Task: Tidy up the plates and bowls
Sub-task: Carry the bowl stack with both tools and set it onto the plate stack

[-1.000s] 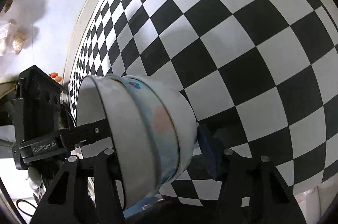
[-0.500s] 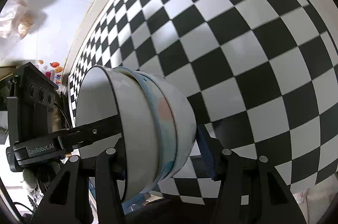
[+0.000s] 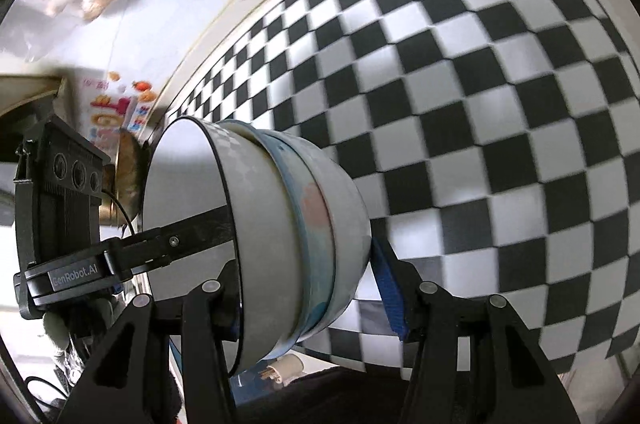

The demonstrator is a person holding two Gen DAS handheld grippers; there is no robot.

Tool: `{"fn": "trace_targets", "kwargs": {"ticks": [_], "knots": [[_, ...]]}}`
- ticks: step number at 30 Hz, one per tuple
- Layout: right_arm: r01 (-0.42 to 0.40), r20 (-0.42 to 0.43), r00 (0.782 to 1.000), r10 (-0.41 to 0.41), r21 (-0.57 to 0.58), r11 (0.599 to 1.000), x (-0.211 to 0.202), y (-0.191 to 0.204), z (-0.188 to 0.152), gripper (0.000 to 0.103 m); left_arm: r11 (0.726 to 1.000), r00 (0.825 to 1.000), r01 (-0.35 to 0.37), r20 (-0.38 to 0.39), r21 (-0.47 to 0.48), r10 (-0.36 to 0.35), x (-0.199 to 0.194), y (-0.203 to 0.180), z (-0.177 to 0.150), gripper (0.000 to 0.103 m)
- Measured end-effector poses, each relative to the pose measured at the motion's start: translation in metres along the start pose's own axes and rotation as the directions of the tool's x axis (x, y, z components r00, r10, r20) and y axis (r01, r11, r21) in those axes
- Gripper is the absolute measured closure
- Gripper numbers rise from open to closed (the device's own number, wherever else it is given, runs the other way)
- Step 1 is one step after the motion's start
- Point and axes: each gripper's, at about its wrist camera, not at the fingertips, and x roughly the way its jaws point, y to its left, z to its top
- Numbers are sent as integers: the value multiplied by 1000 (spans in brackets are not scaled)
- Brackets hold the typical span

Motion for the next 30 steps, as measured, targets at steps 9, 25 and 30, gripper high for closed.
{"fn": "trace_targets", "kwargs": {"ticks": [9, 25, 30], "knots": [[-32, -100, 995, 19, -134, 991, 42, 65, 2, 49, 990, 995, -18, 91, -137, 31, -43, 62, -13, 60], [11, -218, 973, -75, -280, 960, 127, 113, -9, 57, 960, 991, -47, 108, -275, 79, -43, 134, -34, 60], [37, -205, 973, -105, -313, 949, 120, 120, -8, 57, 956, 992, -44, 98, -292, 75, -38, 139, -38, 60]]}}
